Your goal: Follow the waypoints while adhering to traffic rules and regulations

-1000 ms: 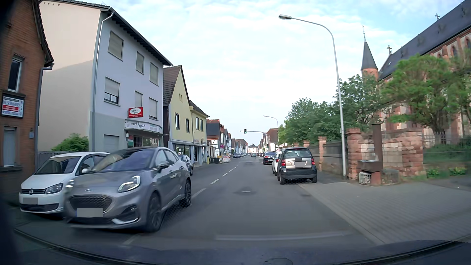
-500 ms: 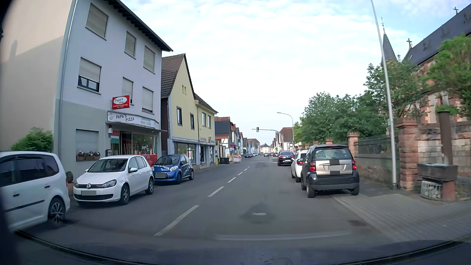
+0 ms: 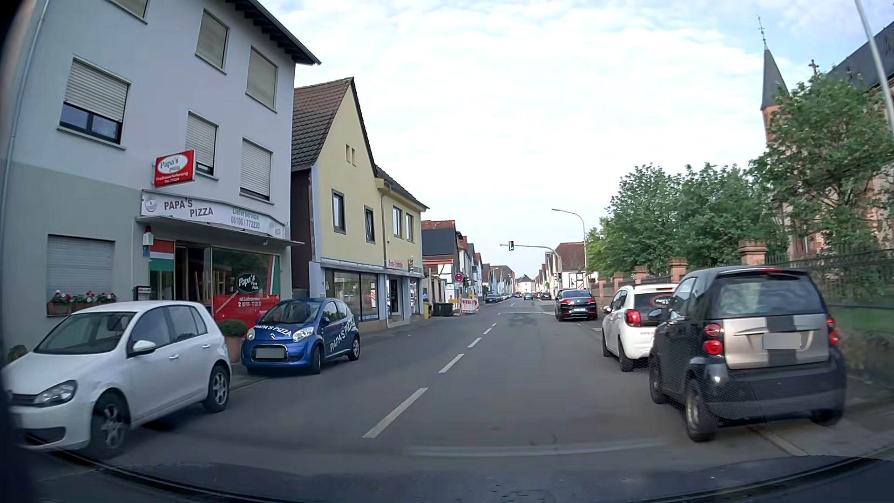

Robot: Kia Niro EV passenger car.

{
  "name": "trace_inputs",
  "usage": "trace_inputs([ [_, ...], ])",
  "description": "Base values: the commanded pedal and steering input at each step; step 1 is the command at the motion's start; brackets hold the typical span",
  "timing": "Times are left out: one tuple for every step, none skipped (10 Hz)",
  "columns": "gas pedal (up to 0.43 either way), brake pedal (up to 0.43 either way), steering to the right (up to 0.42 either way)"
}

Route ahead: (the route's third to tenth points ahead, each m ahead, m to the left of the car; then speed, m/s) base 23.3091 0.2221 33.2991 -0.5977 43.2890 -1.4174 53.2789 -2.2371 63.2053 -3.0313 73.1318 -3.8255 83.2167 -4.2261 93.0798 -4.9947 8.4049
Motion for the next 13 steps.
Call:
trace_inputs([
  [0.189,0.0,-0.008],
  [0.189,0.0,0.003],
  [0.197,0.0,0.013],
  [0.197,0.0,0.022],
  [0.197,0.0,0.029],
  [0.197,0.0,0.032],
  [0.197,0.0,0.032],
  [0.197,0.0,0.033],
  [0.197,0.0,0.033],
  [0.197,0.0,0.033],
  [0.197,0.0,0.032],
  [0.209,0.0,0.032],
  [0.209,0.0,0.031],
])
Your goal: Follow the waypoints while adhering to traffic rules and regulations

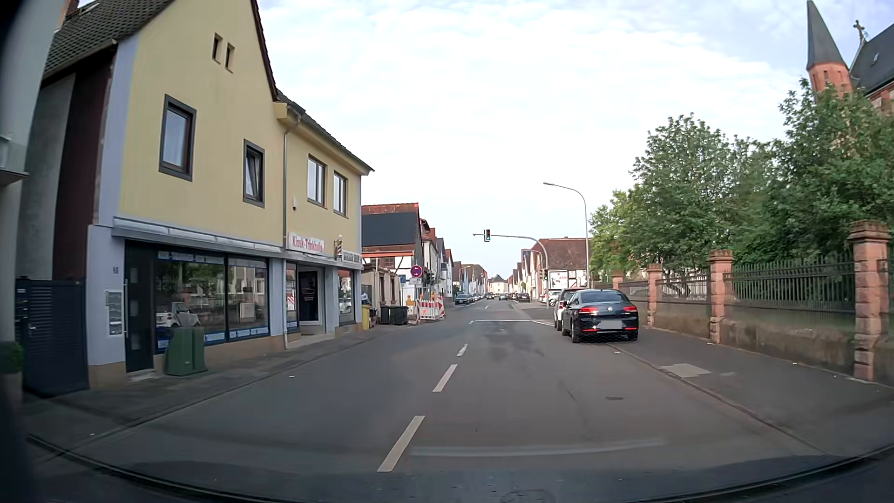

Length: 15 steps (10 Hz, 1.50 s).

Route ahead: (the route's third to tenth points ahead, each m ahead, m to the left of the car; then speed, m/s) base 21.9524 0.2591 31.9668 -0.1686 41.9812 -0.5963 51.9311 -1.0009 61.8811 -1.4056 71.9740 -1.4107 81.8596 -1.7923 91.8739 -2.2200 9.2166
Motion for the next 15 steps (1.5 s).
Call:
trace_inputs([
  [0.209,0.0,0.027],
  [0.209,0.0,0.025],
  [0.209,0.0,0.022],
  [0.209,0.0,0.015],
  [0.209,0.0,0.01],
  [0.209,0.0,0.004],
  [0.209,0.0,0.0],
  [0.209,0.0,0.0],
  [0.209,0.0,0.0],
  [0.209,0.0,0.0],
  [0.209,0.0,0.0],
  [0.209,0.0,0.0],
  [0.209,0.0,0.0],
  [0.197,0.0,0.0],
  [0.197,0.0,0.001],
])
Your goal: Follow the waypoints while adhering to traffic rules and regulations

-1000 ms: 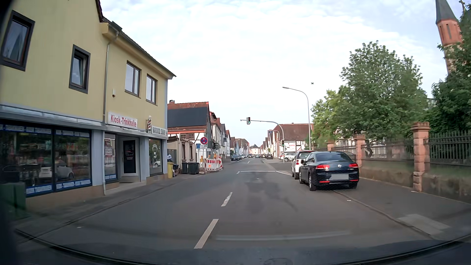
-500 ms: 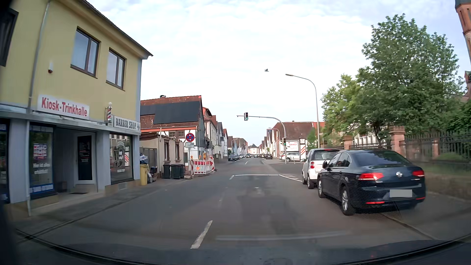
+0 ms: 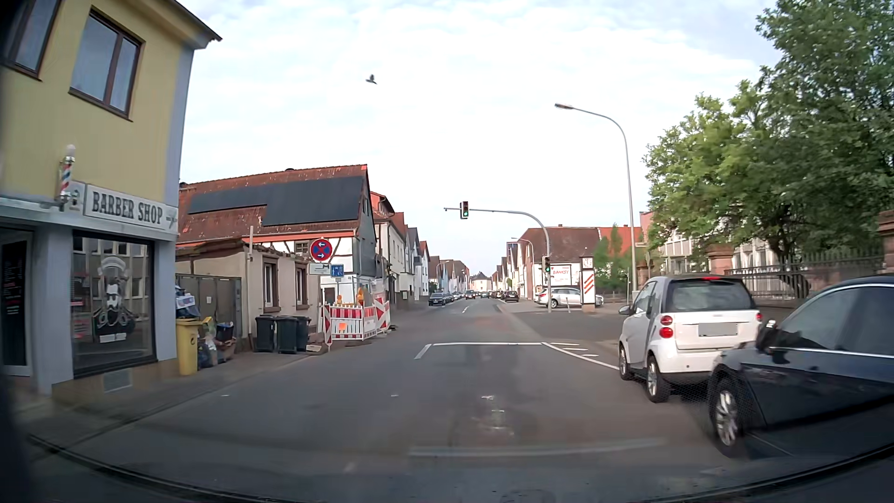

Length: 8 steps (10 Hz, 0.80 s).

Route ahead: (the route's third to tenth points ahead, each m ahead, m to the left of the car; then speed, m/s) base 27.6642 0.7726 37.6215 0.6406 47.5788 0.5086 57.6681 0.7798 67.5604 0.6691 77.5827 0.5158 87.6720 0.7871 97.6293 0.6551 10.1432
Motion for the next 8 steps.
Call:
trace_inputs([
  [0.197,0.0,0.001],
  [0.197,0.0,0.001],
  [0.197,0.0,0.003],
  [0.197,0.0,0.003],
  [0.197,0.0,0.003],
  [0.197,0.0,0.003],
  [0.189,0.0,0.002],
  [0.189,0.0,0.002],
])
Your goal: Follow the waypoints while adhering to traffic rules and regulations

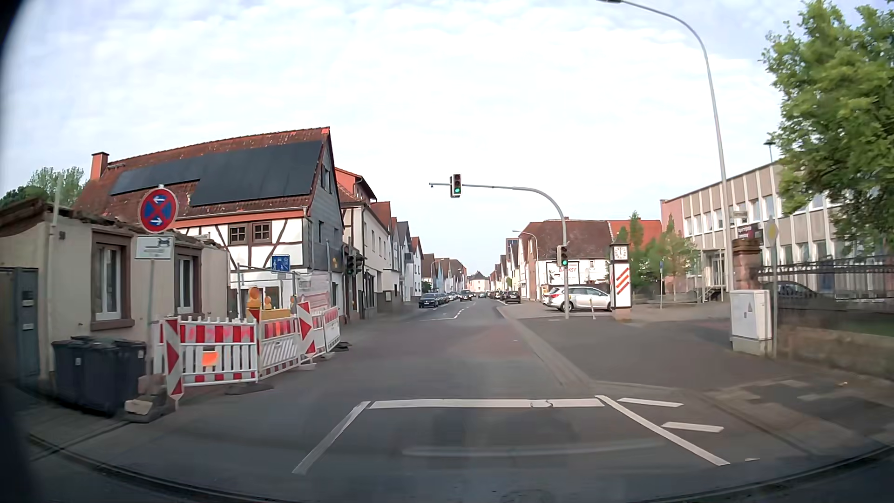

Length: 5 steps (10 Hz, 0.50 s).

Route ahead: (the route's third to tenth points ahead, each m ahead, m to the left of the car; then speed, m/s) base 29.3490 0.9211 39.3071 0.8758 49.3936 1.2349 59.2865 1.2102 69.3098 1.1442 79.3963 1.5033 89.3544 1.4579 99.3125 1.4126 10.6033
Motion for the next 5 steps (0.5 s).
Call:
trace_inputs([
  [0.189,0.0,0.002],
  [0.189,0.0,0.002],
  [0.177,0.0,0.001],
  [0.177,0.0,0.0],
  [0.169,0.0,0.0],
])
